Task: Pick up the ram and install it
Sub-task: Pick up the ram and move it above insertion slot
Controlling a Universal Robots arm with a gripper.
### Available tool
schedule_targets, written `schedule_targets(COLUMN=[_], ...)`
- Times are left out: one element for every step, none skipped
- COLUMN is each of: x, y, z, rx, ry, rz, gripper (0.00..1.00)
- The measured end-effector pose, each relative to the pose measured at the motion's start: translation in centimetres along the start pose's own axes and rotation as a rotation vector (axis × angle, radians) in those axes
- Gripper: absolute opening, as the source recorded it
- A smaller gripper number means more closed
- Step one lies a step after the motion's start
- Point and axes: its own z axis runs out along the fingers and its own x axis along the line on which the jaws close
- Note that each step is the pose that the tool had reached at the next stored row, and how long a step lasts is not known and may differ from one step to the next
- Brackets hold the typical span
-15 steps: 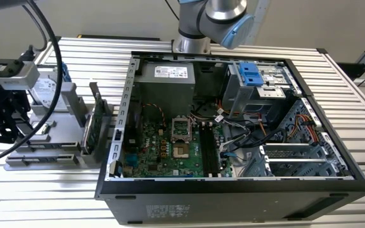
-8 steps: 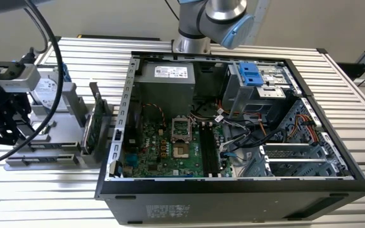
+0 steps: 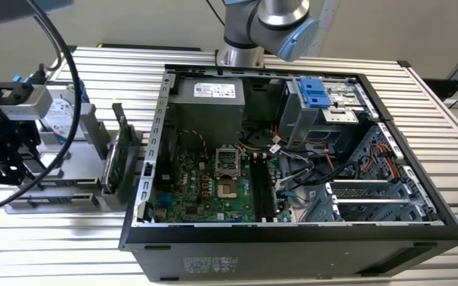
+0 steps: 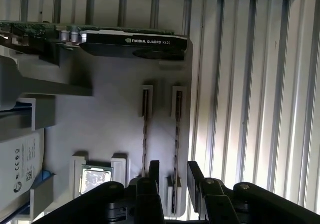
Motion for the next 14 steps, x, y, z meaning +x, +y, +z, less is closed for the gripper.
schedule_targets(x=[-0.01,-0.02,-0.04,-0.05,-0.06,-0.07,-0.08,-0.09,-0.09,-0.10,-0.11,-0.11,-0.11,-0.12], y=[0.00,-0.01,-0.01,-0.01,-0.02,-0.02,-0.03,-0.03,-0.03,-0.03,-0.04,-0.04,-0.04,-0.04], z=[0.08,0.16,0.24,0.31,0.39,0.46,0.55,0.62,0.71,0.77,0.85,0.91,0.98,1.05], rx=[0.0000,0.0000,0.0000,0.0001,0.0001,0.0001,0.0001,0.0000,0.0000,0.0000,0.0000,0.0001,0.0000,0.0001], ry=[0.0000,0.0000,0.0000,0.0000,-0.0001,-0.0001,-0.0001,-0.0001,0.0000,0.0000,-0.0001,-0.0001,0.0000,-0.0001], rz=[0.000,0.000,0.000,0.000,0.000,0.000,0.000,0.000,0.000,0.000,0.000,0.000,0.000,0.000], gripper=[1.00,1.00,1.00,1.00,1.00,1.00,1.00,1.00,1.00,1.00,1.00,1.00,1.00,1.00])
